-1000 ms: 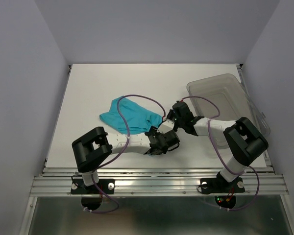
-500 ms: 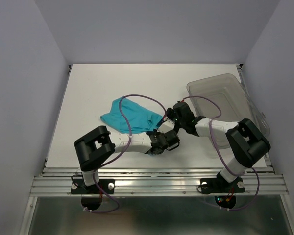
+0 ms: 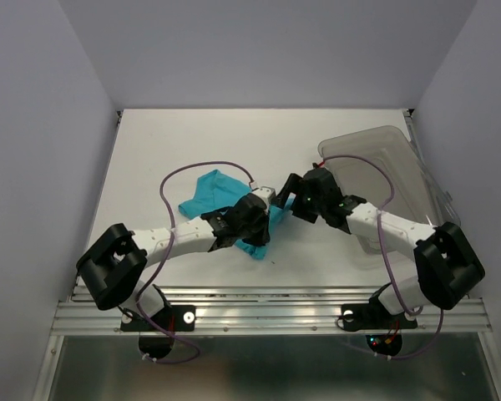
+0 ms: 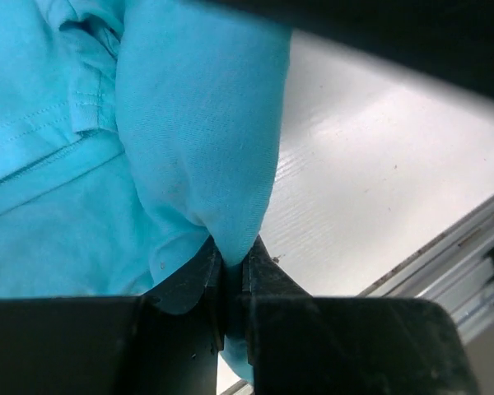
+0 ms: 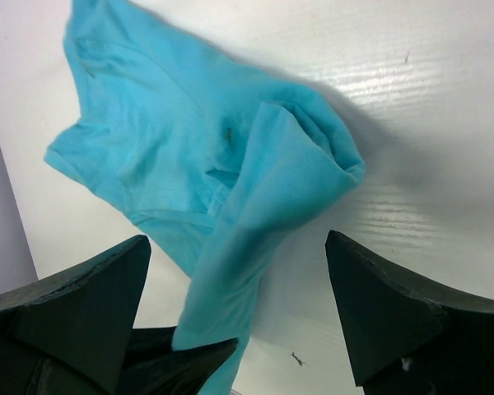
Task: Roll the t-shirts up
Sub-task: Roll the T-shirt to the center of the board.
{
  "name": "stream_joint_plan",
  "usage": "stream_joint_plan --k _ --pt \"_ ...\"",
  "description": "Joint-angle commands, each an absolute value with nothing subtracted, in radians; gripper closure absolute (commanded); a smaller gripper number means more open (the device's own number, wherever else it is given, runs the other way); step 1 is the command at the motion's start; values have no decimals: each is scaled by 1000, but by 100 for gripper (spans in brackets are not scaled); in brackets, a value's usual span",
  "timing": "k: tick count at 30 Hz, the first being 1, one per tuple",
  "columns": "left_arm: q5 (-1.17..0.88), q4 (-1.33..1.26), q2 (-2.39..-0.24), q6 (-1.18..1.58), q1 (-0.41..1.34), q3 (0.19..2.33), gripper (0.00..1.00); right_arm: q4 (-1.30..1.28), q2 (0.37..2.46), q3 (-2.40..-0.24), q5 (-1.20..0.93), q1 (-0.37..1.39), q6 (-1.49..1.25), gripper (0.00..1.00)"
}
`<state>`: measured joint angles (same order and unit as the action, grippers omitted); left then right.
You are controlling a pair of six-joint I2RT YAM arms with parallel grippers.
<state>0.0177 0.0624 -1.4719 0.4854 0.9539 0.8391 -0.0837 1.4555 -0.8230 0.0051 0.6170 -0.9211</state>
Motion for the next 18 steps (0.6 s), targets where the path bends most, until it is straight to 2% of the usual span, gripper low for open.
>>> stream_joint_plan --k 1,8,12,18 --pt "-214 -64 -1427 485 902 792 100 -152 1375 -900 123 624 -867 6" --pt "-484 -193 -1463 521 802 746 100 -202 1287 -913 179 615 -850 5" --pt "-668 -363 -1466 606 717 674 100 -213 1266 -900 181 615 -850 5" --pt "-768 -411 -1509 649 640 634 100 -213 1259 -885 163 606 -848 5"
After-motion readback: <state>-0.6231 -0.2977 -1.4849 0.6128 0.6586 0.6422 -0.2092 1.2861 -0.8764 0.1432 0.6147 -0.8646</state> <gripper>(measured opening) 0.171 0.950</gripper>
